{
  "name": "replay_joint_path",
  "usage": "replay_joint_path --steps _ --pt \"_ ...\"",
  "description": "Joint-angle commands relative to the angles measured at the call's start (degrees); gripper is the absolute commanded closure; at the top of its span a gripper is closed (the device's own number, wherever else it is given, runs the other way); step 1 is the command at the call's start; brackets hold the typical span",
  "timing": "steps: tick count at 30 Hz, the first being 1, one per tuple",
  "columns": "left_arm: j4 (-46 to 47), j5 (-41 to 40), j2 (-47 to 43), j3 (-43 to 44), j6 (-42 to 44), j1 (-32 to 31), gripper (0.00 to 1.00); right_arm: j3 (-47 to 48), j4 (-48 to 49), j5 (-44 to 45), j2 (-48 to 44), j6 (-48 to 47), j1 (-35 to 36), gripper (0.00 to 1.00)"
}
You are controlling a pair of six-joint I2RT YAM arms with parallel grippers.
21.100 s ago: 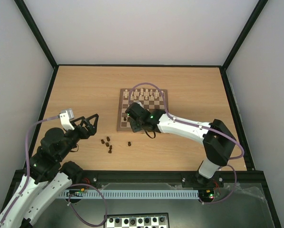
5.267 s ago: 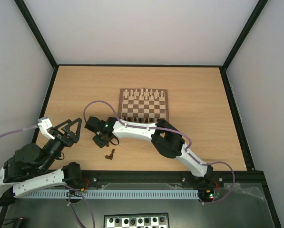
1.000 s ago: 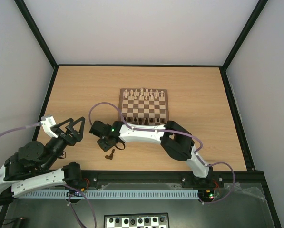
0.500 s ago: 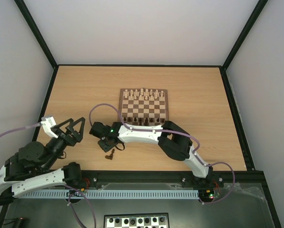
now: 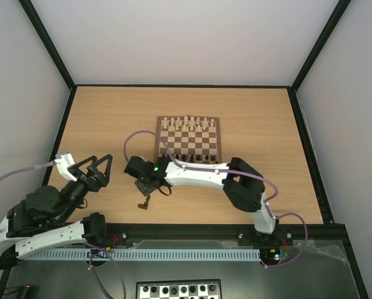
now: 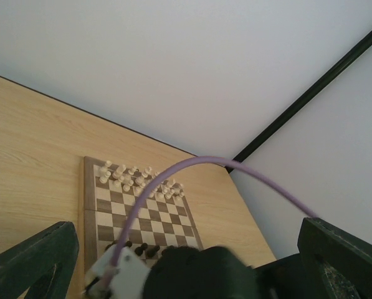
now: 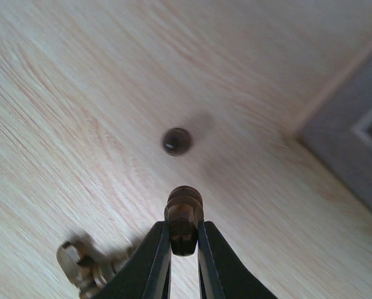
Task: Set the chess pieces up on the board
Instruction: Pick up the chess piece at the center of the board, then place the chess piece on the chessboard.
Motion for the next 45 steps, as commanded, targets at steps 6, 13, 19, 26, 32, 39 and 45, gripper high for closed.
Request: replay_joint_path --steps 6,13,19,26,32,39,45 --pt "0.51 0.22 1.04 -0.86 0.09 0.38 0.00 -11.01 -3.96 4.51 -14.62 1.20 -7.76 0.86" --pt "1.51 0.51 2.15 -1.64 -0.28 0.36 0.01 -13.19 -2.32 3.61 -15.70 0.84 -12.69 0.86" --pt "1.89 0.99 3.00 -1.76 -0.46 0.36 0.00 -13.30 -0.66 2.36 -13.03 0.25 -14.46 0.86" --pt "2.07 1.00 3.65 -1.71 -0.41 0.35 0.01 -11.92 0.11 1.42 -10.21 -0.38 -14.81 0.86" --pt "2.24 0.83 3.79 -1.88 -0.18 0.42 0.00 -10.89 0.49 1.39 -8.37 -0.71 -14.87 0.86" --pt "2.16 0.73 3.71 -1.89 -0.05 0.35 0.01 -9.57 0.66 1.74 -6.80 -0.91 -15.08 0.86" --pt "2.25 0.64 3.79 -2.03 -0.04 0.37 0.01 -9.29 1.08 1.58 -6.11 -0.92 -15.54 0.86"
